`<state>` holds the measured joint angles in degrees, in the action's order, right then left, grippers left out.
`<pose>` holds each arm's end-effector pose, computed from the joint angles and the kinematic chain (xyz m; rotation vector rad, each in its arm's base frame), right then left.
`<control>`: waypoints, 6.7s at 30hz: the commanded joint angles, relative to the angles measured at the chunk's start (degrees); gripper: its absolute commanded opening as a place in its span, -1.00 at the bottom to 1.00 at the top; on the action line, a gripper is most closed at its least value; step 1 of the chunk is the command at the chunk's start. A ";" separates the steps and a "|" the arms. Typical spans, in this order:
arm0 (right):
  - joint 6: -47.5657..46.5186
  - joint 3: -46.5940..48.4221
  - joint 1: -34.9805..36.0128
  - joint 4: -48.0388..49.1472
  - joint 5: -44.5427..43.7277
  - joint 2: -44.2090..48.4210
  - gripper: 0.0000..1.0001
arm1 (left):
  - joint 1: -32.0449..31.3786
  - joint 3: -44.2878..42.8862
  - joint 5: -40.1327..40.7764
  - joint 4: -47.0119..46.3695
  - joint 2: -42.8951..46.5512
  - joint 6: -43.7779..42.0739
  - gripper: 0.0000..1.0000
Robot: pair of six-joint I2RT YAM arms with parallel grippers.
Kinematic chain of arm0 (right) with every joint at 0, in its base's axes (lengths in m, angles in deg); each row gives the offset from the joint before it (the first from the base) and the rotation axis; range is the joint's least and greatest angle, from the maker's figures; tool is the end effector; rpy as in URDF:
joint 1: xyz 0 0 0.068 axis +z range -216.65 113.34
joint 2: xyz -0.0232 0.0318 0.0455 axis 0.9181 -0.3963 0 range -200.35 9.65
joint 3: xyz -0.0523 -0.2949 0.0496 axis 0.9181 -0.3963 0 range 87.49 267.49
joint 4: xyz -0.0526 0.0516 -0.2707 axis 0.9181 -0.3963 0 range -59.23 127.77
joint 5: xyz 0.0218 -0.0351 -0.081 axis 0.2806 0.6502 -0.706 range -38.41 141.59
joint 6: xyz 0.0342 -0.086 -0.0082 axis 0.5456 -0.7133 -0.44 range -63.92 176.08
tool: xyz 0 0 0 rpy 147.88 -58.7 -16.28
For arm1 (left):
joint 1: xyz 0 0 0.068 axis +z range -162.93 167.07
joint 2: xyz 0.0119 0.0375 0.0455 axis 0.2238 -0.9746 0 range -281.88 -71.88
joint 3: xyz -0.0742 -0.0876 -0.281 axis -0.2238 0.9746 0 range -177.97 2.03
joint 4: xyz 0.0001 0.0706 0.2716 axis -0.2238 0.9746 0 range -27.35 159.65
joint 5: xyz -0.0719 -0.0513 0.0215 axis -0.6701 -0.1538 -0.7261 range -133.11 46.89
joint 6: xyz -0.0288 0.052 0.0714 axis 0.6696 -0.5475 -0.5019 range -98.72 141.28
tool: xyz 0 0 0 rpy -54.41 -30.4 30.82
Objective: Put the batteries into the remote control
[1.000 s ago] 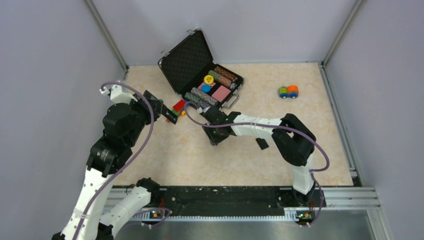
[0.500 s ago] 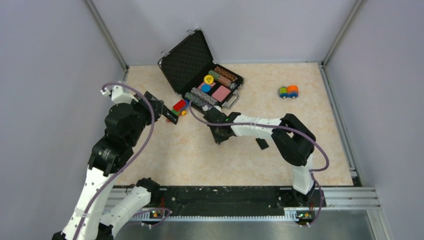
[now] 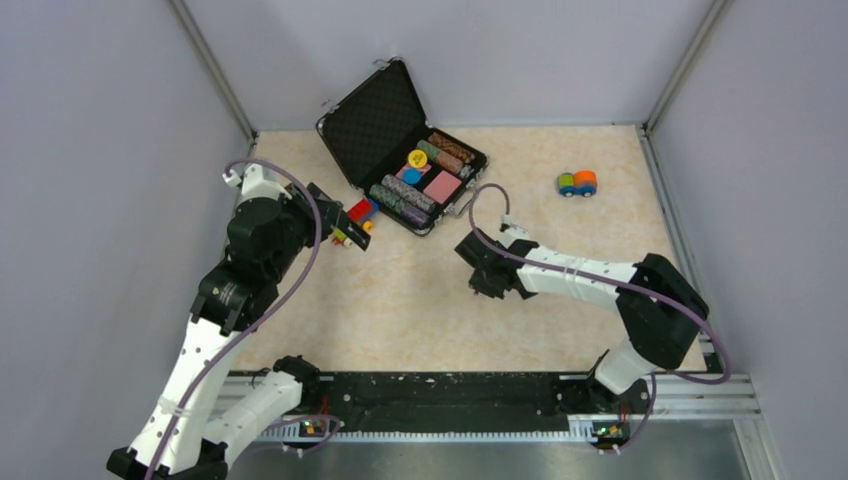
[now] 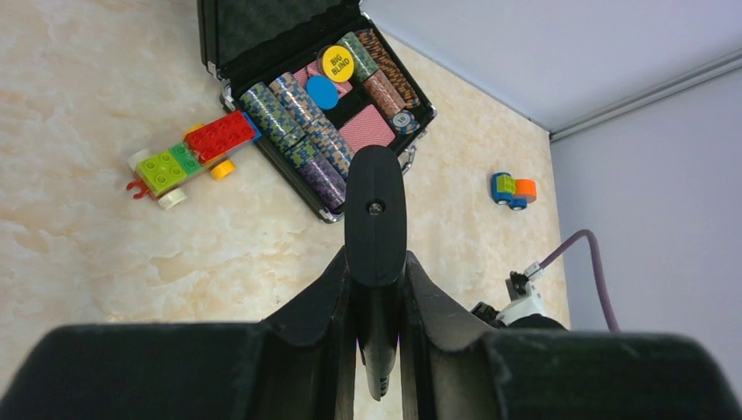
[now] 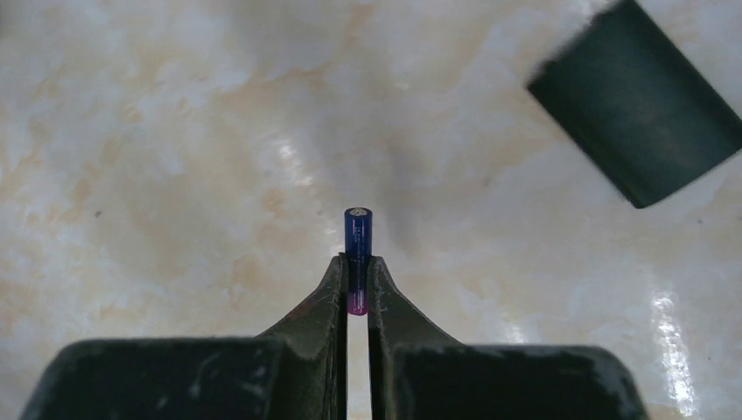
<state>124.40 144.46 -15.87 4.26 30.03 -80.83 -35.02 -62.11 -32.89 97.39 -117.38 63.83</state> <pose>0.2363 0.2409 0.1729 0.4979 2.5655 0.2055 0.1864 -0.0596 0.4226 -0.4605 1.8362 -0.6169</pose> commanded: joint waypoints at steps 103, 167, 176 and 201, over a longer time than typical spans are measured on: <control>-109.80 -1.42 -5.18 -1.24 27.04 -4.98 -1.00 | 2.84 3.49 -1.36 -5.05 -1.04 0.55 -1.00; -15.81 0.72 -4.96 -0.57 40.83 19.49 -1.00 | -4.68 14.34 -69.30 -53.77 -42.38 9.76 -1.00; -16.79 0.89 -4.91 -0.66 38.95 17.26 -1.00 | -4.75 13.60 -70.57 -51.25 -43.70 11.67 -1.00; -18.05 1.36 -4.97 -1.16 36.18 17.35 -0.47 | -4.80 13.59 -68.44 -49.04 -44.74 13.53 -1.00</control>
<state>107.11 145.20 -21.03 3.73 68.80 -64.04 -39.67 -46.61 -99.38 49.22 -161.53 76.20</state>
